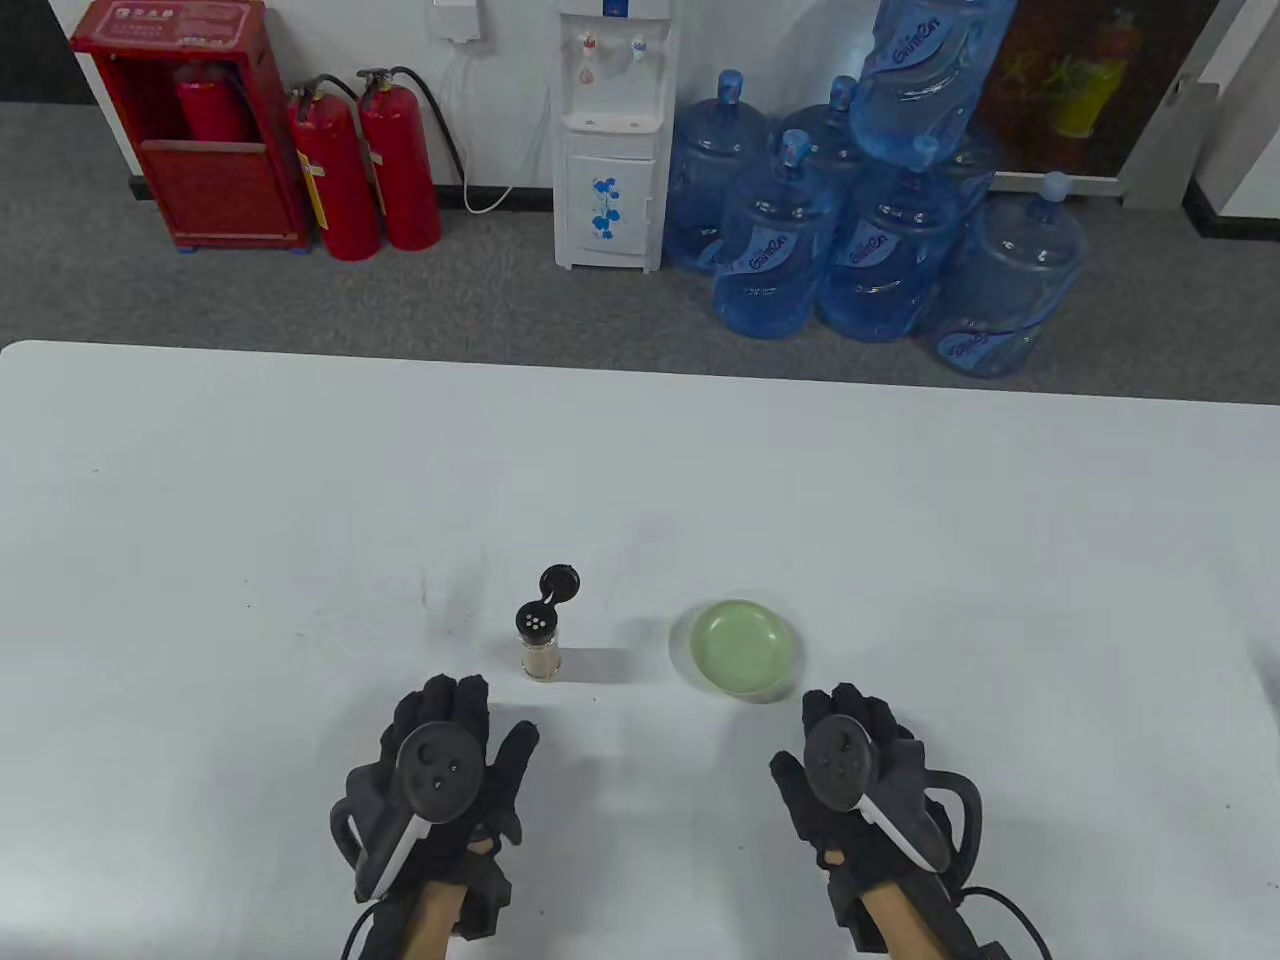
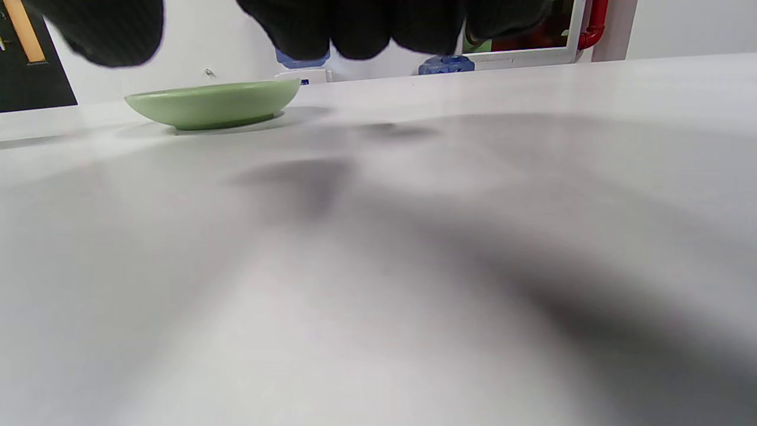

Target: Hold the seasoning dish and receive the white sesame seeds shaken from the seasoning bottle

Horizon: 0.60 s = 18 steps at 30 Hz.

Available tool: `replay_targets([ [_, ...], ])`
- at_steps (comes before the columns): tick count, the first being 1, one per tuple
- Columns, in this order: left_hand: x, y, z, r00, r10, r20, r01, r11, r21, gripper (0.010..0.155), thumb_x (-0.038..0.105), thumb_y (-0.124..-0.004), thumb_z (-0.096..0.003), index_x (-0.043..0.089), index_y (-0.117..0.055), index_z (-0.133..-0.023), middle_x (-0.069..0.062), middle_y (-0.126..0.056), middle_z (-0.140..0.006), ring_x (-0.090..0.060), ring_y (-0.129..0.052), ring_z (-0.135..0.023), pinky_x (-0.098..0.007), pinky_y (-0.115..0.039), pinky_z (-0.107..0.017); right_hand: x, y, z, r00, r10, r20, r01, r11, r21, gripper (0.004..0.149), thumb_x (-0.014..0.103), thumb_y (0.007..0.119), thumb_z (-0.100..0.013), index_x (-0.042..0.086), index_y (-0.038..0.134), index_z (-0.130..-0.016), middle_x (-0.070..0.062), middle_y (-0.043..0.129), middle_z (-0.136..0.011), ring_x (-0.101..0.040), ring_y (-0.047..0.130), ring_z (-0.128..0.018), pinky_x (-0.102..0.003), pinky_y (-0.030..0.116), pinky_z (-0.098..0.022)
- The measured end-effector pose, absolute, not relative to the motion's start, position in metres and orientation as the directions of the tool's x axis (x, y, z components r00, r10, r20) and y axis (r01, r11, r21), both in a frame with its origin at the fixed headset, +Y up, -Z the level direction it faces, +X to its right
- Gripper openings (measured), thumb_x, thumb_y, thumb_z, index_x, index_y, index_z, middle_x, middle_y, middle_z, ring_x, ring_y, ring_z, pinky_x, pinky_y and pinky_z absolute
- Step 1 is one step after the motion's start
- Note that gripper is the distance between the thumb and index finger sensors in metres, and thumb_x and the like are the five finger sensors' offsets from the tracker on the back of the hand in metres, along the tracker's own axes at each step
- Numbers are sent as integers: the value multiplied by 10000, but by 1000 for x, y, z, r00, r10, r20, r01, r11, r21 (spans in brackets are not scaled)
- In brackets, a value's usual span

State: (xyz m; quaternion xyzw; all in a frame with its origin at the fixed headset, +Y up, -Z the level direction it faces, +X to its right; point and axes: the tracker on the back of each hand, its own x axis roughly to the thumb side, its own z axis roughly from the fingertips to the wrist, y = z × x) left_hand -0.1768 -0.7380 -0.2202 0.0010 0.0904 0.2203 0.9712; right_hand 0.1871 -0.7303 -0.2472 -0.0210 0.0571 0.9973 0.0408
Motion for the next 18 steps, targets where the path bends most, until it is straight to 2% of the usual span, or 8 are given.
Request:
replay_targets([
  [6, -176, -738, -219, 886, 430, -171, -429, 902, 47, 748, 660, -661, -474, 239, -572, -1085, -75, -473, -1170, -454, -484, -1116, -621, -454, -793, 189, -730, -247, -995, 84, -54, -90, -989, 120, 766, 682, 635, -457, 294, 461, -1094, -3, 380, -1172, -315, 453, -1096, -520, 460, -799],
  [18, -178, -739, -220, 883, 436, -173, -435, 899, 46, 749, 661, -660, -474, 239, -570, -1086, -71, -473, -1170, -453, -486, -1117, -620, -452, -794, 193, -729, -248, -991, 74, -109, -84, -993, 85, 725, 675, 645, -457, 271, 570, -1055, -17, 497, -1136, -314, 591, -1028, -470, 588, -752],
])
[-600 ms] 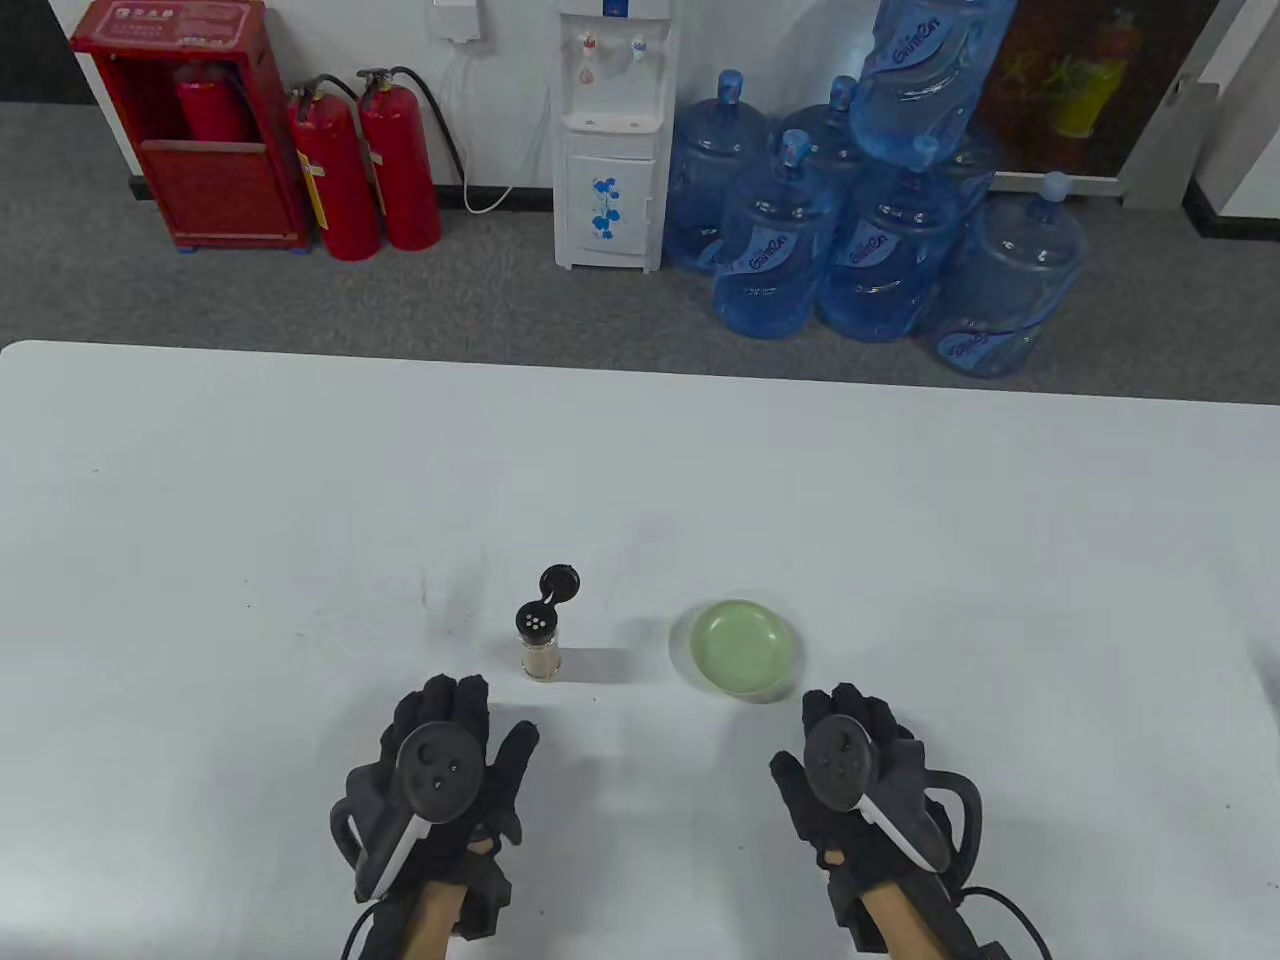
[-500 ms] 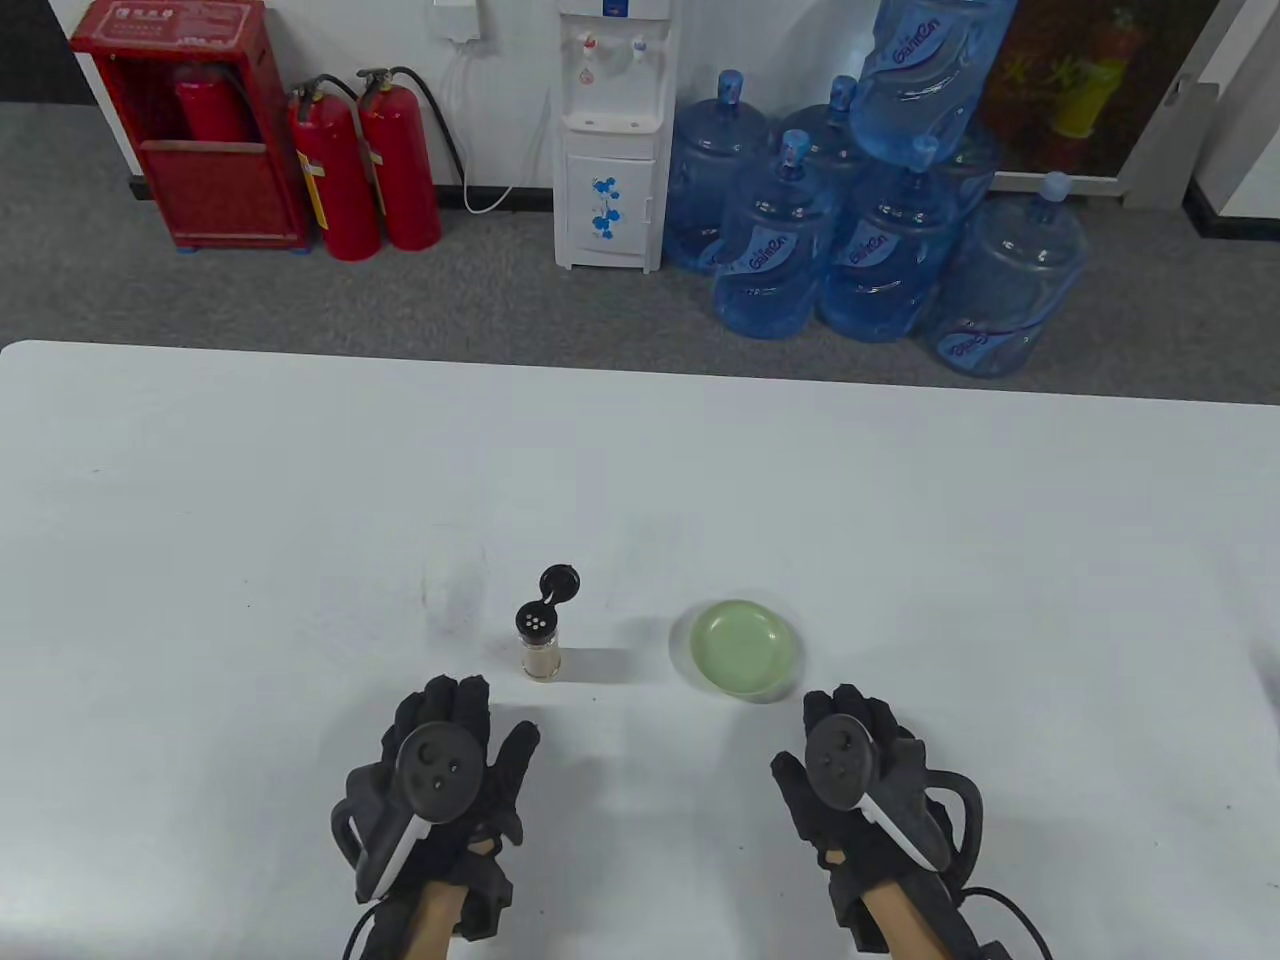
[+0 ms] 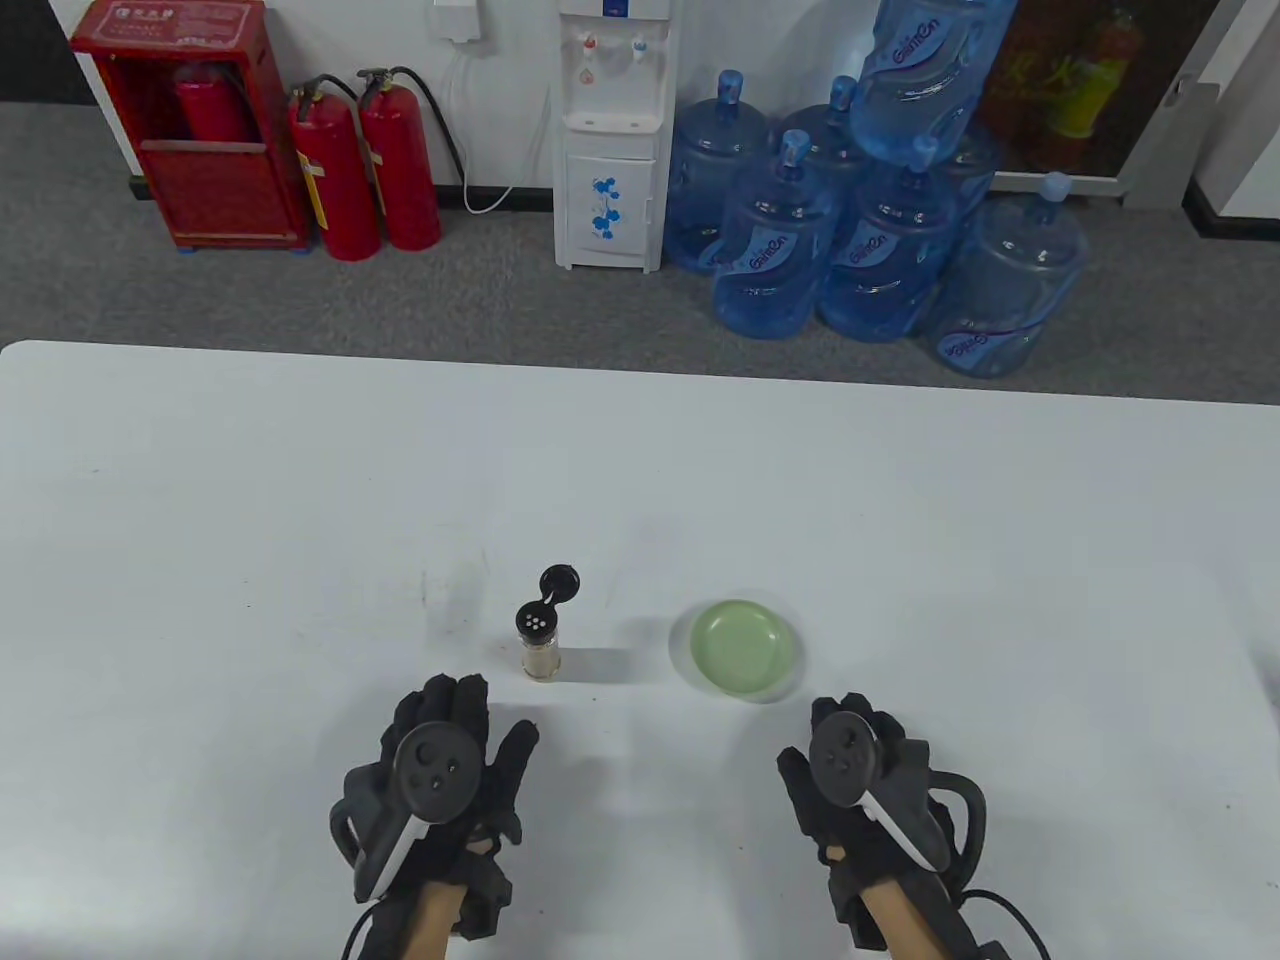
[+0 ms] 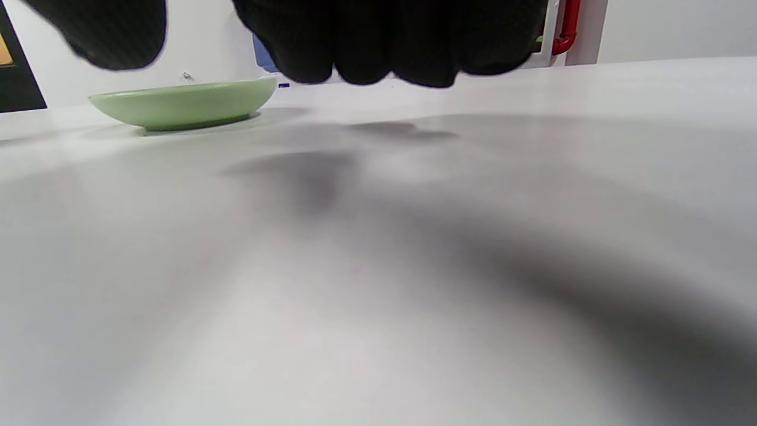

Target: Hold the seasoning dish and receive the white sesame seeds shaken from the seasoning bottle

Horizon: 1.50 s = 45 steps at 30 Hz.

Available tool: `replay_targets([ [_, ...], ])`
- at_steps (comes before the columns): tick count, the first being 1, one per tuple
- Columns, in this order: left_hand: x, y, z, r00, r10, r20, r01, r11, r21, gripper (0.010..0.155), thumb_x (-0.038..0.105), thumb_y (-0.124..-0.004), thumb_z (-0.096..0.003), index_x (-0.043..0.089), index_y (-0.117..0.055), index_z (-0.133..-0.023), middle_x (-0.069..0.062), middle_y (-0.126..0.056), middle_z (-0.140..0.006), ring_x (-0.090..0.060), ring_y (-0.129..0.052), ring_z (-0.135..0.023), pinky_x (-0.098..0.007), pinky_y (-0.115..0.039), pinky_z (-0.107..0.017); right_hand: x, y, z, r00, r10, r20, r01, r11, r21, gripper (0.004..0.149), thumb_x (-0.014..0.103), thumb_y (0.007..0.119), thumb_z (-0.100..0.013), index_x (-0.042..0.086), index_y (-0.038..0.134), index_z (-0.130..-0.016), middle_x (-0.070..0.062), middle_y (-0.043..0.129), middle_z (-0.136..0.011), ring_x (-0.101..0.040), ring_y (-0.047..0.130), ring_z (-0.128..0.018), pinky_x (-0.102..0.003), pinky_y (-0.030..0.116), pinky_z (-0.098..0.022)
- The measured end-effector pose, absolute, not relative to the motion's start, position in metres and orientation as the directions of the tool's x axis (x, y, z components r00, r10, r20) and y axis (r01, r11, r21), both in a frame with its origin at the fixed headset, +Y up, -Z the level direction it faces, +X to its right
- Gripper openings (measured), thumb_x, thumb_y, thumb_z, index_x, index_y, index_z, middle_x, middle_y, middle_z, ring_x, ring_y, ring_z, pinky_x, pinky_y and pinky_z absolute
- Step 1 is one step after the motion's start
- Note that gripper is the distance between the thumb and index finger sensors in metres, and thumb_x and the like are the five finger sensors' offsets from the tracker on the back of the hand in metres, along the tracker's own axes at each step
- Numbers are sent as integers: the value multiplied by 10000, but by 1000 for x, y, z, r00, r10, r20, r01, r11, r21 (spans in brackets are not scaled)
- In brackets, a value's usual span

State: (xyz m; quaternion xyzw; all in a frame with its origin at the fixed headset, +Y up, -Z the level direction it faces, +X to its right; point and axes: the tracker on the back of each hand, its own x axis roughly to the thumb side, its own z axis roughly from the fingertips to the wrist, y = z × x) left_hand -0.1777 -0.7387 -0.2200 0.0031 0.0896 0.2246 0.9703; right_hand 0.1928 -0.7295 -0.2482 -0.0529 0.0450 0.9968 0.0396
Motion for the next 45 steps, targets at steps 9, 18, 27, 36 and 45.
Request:
replay_targets([
  [9, -179, -740, -224, 875, 445, -189, -447, 894, 36, 749, 663, -655, -475, 241, -567, -1087, -70, -474, -1170, -452, -487, -1117, -618, -454, -795, 196, -713, -286, -943, 203, -263, -204, -979, -23, 570, 651, 695, -450, 239, 928, -768, -54, 918, -816, -262, 931, -554, -349, 814, -370],
  [18, -178, -738, -223, 873, 453, -184, -452, 891, 50, 749, 665, -653, -475, 243, -568, -1087, -68, -471, -1172, -449, -484, -1120, -617, -453, -797, 158, -718, -340, -912, 34, -408, -88, -989, 116, 697, 728, 720, -421, 267, 751, -943, -32, 678, -1036, -275, 770, -799, -357, 737, -536],
  [27, -182, -738, -224, 872, 452, -189, -450, 891, 53, 749, 666, -652, -476, 244, -565, -1089, -67, -470, -1173, -450, -482, -1120, -617, -454, -797, 140, -734, -351, -856, -9, -517, -32, -997, 70, 476, 539, 803, -452, 232, 843, -813, -21, 705, -987, -275, 751, -793, -369, 710, -577],
  [36, -192, -737, -221, 854, 467, -230, -450, 884, 126, 766, 663, -705, -462, 223, -580, -1077, -63, -512, -1153, -329, -787, -868, -411, -735, -588, 175, -685, -307, -841, 369, -395, -387, -921, -38, 385, 515, 876, -429, 201, 963, -634, -27, 915, -796, -265, 916, -582, -359, 808, -406],
  [45, -188, -742, -233, 833, 512, -212, -511, 857, 62, 871, 651, -797, -436, 244, -436, -1116, -44, -374, -1189, -334, -701, -954, -446, -688, -654, 205, -687, -258, -696, 659, -285, -641, -749, -166, 370, 488, 936, -416, 190, 1033, -613, -11, 968, -777, -260, 960, -551, -349, 835, -371],
])
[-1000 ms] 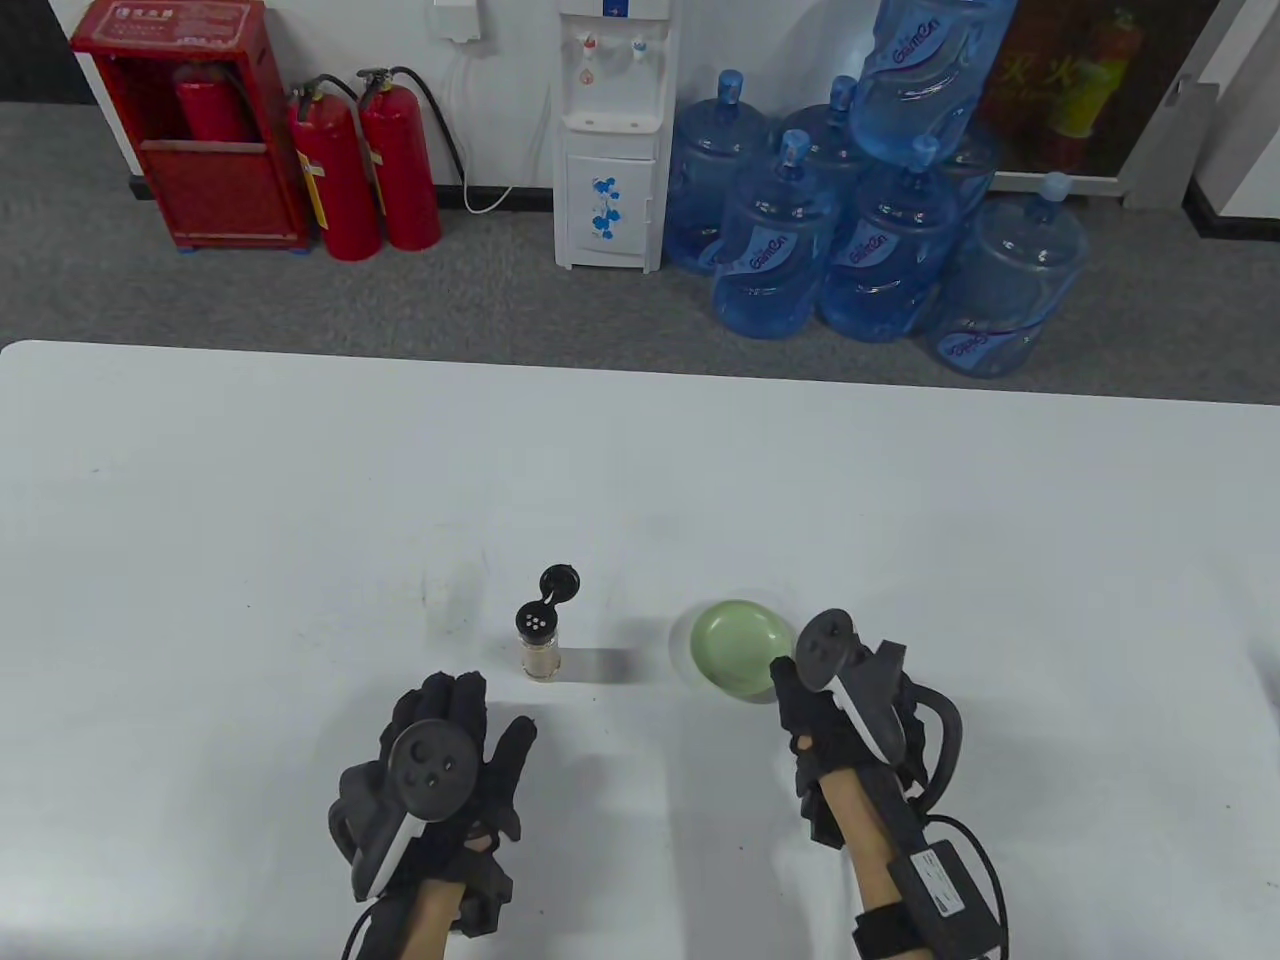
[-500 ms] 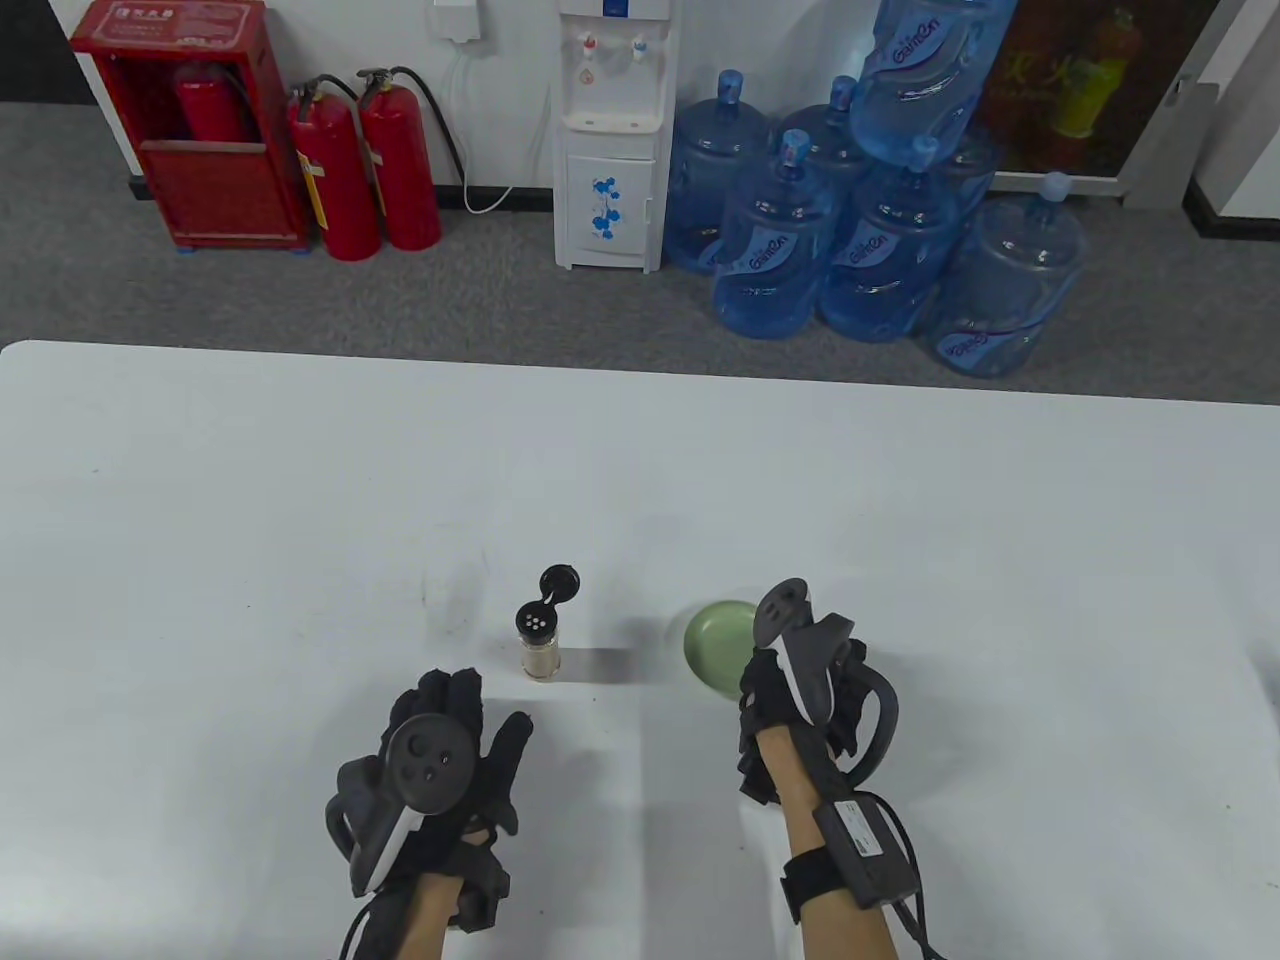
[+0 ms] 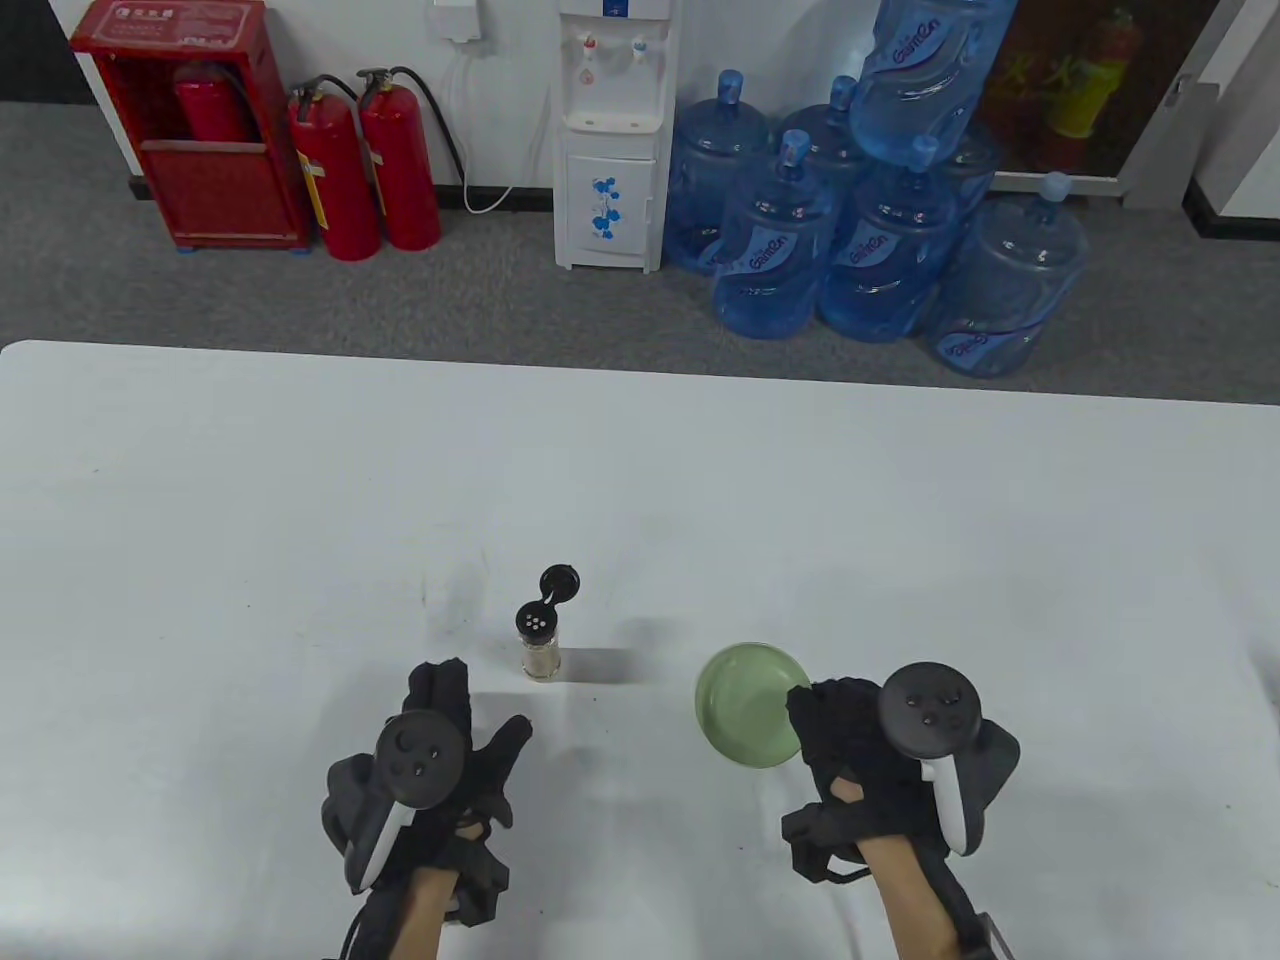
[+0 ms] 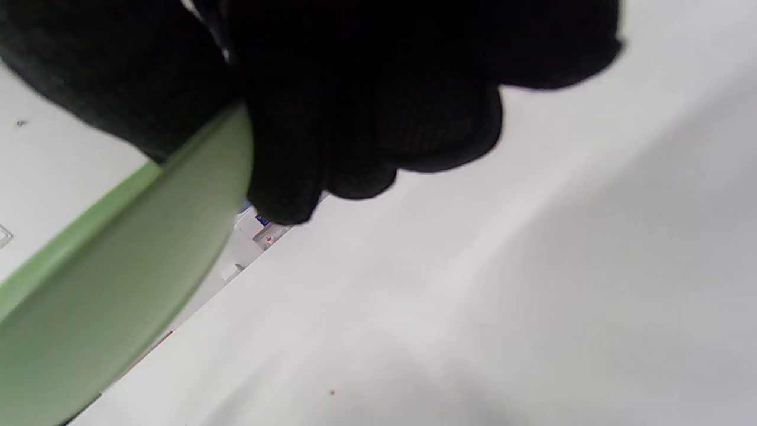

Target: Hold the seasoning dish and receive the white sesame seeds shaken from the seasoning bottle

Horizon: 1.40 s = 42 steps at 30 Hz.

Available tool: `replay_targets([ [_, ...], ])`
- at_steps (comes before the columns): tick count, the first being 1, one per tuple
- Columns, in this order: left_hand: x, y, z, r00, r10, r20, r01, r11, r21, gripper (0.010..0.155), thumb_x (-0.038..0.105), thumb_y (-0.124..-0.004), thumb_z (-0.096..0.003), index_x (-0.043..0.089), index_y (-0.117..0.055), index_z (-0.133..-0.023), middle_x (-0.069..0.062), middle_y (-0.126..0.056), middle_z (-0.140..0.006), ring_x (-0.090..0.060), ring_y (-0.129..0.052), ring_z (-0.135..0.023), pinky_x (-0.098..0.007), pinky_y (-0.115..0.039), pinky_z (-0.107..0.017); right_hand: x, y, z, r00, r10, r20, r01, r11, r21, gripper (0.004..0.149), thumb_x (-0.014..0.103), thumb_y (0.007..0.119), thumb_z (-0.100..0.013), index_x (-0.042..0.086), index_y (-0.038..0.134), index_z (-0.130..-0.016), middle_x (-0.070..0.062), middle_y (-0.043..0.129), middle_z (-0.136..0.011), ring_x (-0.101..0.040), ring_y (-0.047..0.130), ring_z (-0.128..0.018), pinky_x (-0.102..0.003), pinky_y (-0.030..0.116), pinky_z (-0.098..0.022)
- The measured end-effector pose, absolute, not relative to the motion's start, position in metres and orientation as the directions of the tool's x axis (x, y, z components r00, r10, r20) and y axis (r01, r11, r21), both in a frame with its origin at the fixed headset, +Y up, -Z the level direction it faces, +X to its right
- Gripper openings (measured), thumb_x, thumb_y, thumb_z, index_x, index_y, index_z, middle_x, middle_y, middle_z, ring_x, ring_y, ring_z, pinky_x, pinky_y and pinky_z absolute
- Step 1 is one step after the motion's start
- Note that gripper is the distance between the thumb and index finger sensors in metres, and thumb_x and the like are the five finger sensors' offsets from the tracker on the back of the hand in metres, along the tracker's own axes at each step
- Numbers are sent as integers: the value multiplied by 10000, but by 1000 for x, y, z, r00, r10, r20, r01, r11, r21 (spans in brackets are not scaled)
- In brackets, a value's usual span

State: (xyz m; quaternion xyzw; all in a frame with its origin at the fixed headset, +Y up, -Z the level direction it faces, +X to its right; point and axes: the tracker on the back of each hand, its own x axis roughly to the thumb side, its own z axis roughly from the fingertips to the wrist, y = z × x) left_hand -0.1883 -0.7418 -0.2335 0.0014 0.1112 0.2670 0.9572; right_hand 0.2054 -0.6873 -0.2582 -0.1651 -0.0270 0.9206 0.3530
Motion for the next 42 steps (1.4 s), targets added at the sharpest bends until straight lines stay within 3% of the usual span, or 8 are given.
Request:
replay_targets([
  [5, -189, -736, -253, 742, 622, -250, -626, 776, 72, 946, 596, -893, -406, 228, -397, -1123, -56, -339, -1190, -343, -681, -965, -462, -674, -659, 210, -706, -264, -646, 682, -343, -672, -721, -168, 374, 509, 914, -423, 212, 1011, -629, 3, 946, -795, -244, 951, -576, -341, 836, -392],
  [14, -163, -750, -289, 703, 641, -307, -677, 735, -16, 963, 572, -941, -382, 276, -406, -1127, -24, -384, -1194, -386, -679, -988, -502, -648, -694, 213, -721, -264, -653, 653, -385, -651, -743, -156, 379, 530, 899, -424, 231, 999, -635, 21, 937, -805, -229, 948, -600, -339, 837, -417],
  [20, -135, -744, -301, 810, 469, -352, -464, 880, 103, 878, 599, -927, -372, 334, -500, -1092, 44, -509, -1171, -368, -698, -1028, -540, -632, -745, 225, -726, -261, -632, 659, -408, -657, -735, -169, 380, 528, 897, -425, 228, 992, -637, 14, 927, -812, -233, 942, -607, -346, 832, -423],
  [28, -132, -745, -300, 802, 483, -351, -472, 873, 122, 682, 586, -932, -405, 429, -619, -990, 148, -710, -1072, -248, -825, -981, -478, -704, -734, 230, -727, -258, -629, 658, -413, -652, -737, -181, 379, 530, 894, -425, 231, 989, -638, 16, 923, -816, -231, 938, -615, -346, 831, -429],
  [32, -123, -735, -282, 844, 494, -209, -446, 863, 237, 677, 569, -989, -349, 384, -703, -933, 91, -866, -944, -203, -951, -851, -465, -768, -668, 224, -726, -256, -657, 649, -384, -639, -749, -175, 378, 528, 897, -423, 227, 981, -634, 22, 915, -817, -230, 934, -618, -343, 829, -433],
  [36, -102, -709, -248, 967, 256, -16, -234, 907, 351, 676, 584, -1001, -326, 442, -723, -925, 107, -893, -899, -220, -945, -780, -485, -750, -659, 214, -724, -253, -697, 631, -341, -614, -770, -170, 380, 532, 898, -419, 209, 948, -612, 36, 894, -823, -217, 925, -627, -335, 827, -443],
  [38, -87, -699, -224, 998, 7, 57, -33, 887, 460, 677, 577, -1000, -332, 457, -721, -937, 110, -874, -910, -232, -910, -810, -499, -718, -681, 207, -725, -252, -696, 641, -325, -631, -761, -148, 381, 539, 893, -419, 212, 946, -608, 42, 893, -823, -213, 928, -627, -332, 829, -444],
  [42, -67, -701, -196, 942, -329, 65, 220, 753, 621, 665, 557, -1003, -339, 507, -709, -933, 121, -812, -951, -236, -846, -884, -507, -679, -716, 193, -730, -254, -680, 662, -315, -672, -735, -92, 381, 550, 883, -422, 223, 936, -610, 53, 885, -830, -203, 923, -636, -324, 829, -451],
])
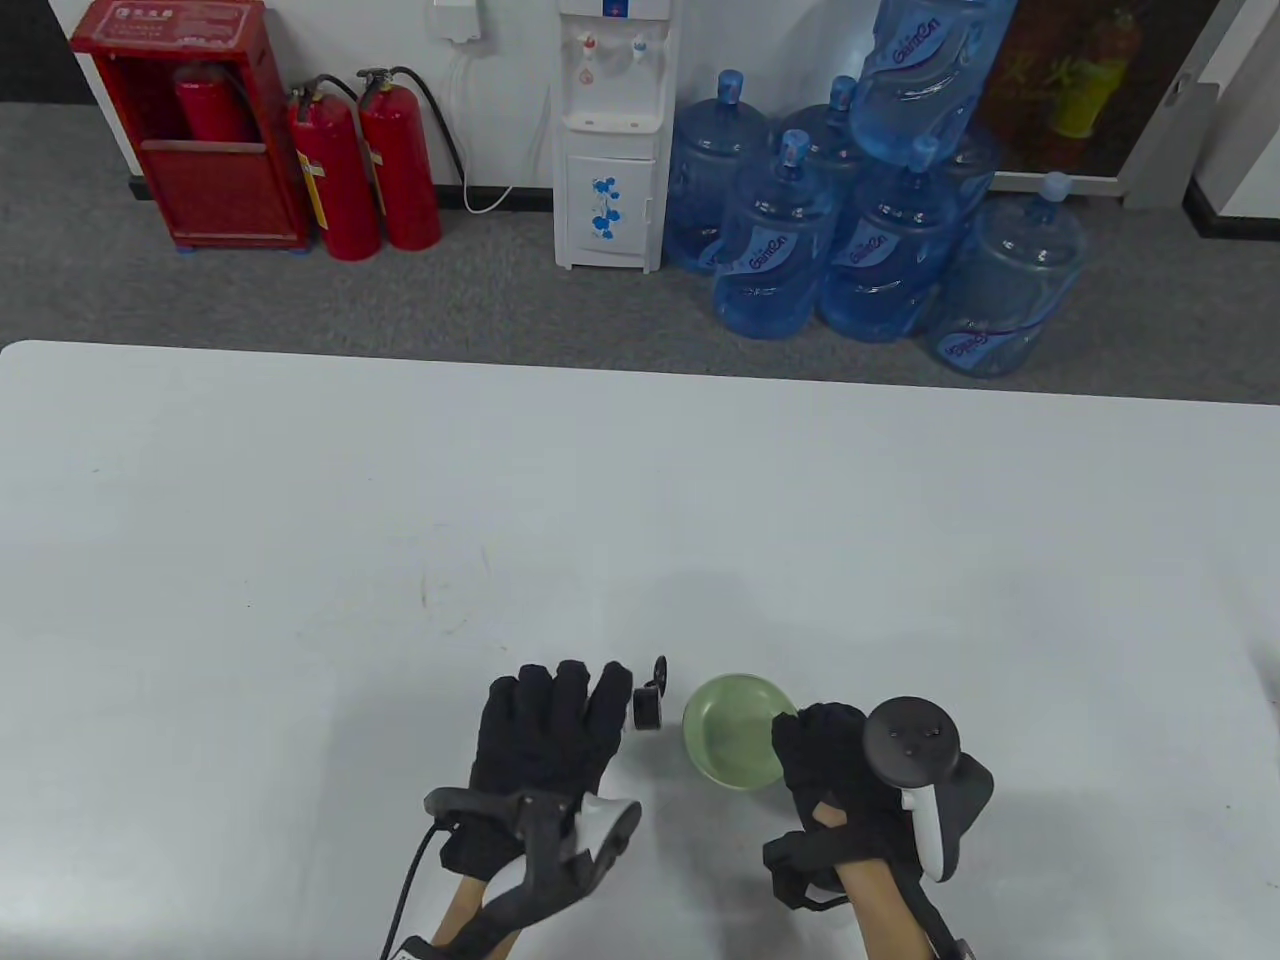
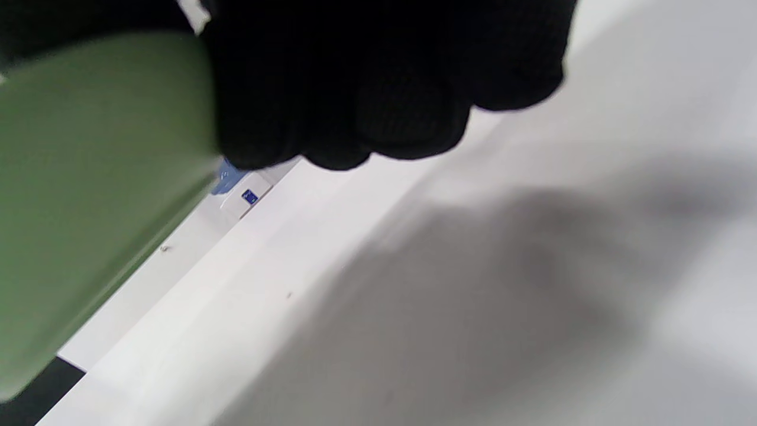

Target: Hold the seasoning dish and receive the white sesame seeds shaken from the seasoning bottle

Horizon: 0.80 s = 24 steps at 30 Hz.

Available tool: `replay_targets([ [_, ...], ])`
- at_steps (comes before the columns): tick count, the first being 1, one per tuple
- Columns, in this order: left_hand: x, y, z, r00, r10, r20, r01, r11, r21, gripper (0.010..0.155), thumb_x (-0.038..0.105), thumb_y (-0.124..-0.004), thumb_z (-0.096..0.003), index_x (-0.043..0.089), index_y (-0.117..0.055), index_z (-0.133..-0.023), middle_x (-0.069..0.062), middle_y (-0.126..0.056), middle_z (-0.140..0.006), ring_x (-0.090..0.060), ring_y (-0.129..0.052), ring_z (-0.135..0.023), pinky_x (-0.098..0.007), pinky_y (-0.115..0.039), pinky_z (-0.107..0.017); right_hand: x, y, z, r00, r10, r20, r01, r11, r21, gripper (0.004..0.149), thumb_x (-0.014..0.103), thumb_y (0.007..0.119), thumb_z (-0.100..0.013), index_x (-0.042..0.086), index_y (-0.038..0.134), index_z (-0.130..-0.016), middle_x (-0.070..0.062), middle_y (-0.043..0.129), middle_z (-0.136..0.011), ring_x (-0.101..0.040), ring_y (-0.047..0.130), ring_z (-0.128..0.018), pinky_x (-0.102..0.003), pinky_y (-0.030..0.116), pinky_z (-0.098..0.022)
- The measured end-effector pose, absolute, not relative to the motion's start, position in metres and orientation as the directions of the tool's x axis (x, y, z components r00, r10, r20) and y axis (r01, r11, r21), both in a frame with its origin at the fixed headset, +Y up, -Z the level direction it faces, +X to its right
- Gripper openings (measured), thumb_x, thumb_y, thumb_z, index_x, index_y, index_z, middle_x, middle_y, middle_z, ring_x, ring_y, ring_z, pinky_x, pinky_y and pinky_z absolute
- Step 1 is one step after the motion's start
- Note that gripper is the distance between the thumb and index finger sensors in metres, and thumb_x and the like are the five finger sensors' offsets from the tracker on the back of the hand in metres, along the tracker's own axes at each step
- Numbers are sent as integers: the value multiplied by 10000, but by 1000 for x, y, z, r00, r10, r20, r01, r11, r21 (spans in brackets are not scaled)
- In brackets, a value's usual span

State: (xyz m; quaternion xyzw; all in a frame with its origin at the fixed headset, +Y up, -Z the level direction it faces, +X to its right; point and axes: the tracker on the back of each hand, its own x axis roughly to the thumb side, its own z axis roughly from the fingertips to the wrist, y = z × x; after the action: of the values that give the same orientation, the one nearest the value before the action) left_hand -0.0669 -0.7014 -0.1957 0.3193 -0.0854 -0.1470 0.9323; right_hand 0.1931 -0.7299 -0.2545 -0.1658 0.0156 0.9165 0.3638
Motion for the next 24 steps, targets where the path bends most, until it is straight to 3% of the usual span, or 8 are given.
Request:
replay_targets([
  [7, -47, -699, -183, 898, -433, 80, 251, 654, 714, 658, 474, -1030, -350, 530, -695, -914, 119, -723, -999, -253, -742, -968, -526, -606, -759, 167, -733, -255, -743, 617, -258, -633, -774, -26, 382, 563, 871, -425, 238, 929, -615, 68, 880, -838, -188, 923, -648, -314, 832, -459],
  [10, -36, -712, -178, 769, -634, 88, 369, 552, 748, 659, 447, -1045, -340, 553, -699, -890, 146, -709, -1002, -233, -721, -996, -523, -590, -779, 156, -734, -251, -754, 615, -230, -631, -776, -5, 387, 559, 871, -428, 227, 928, -619, 64, 876, -843, -194, 918, -654, -318, 828, -464],
  [12, -36, -709, -172, 726, -686, 55, 383, 469, 796, 657, 447, -1050, -337, 572, -693, -874, 175, -689, -1004, -208, -702, -1016, -510, -593, -782, 153, -735, -250, -797, 566, -208, -578, -816, -6, 382, 562, 865, -428, 238, 929, -620, 67, 877, -844, -188, 923, -654, -315, 832, -465],
  [15, -38, -702, -168, 780, -622, 76, 305, 484, 820, 652, 397, -1060, -352, 556, -694, -867, 163, -651, -1012, -229, -643, -1034, -518, -553, -787, 150, -736, -248, -797, 569, -201, -582, -813, 2, 381, 561, 867, -427, 237, 931, -618, 66, 878, -844, -190, 923, -654, -318, 833, -464],
  [19, -32, -712, -169, 667, -743, 50, 385, 402, 831, 656, 408, -1068, -339, 566, -693, -854, 185, -662, -1002, -205, -658, -1033, -508, -566, -789, 148, -737, -247, -784, 587, -202, -602, -799, 17, 381, 555, 867, -429, 229, 931, -614, 60, 879, -842, -197, 924, -651, -323, 831, -463],
  [22, -35, -697, -167, 803, -589, 93, 263, 490, 831, 656, 366, -1073, -350, 540, -699, -860, 160, -641, -1009, -236, -624, -1035, -523, -537, -788, 150, -737, -247, -779, 595, -198, -611, -792, 20, 379, 559, 865, -429, 234, 930, -614, 64, 879, -842, -194, 924, -652, -321, 832, -464],
  [24, -27, -713, -168, 707, -701, 87, 369, 472, 801, 655, 364, -1079, -341, 551, -712, -850, 175, -654, -1009, -221, -635, -1044, -522, -542, -796, 150, -737, -247, -770, 606, -199, -623, -782, 26, 382, 559, 865, -429, 232, 930, -615, 65, 879, -842, -192, 925, -652, -319, 833, -464],
])
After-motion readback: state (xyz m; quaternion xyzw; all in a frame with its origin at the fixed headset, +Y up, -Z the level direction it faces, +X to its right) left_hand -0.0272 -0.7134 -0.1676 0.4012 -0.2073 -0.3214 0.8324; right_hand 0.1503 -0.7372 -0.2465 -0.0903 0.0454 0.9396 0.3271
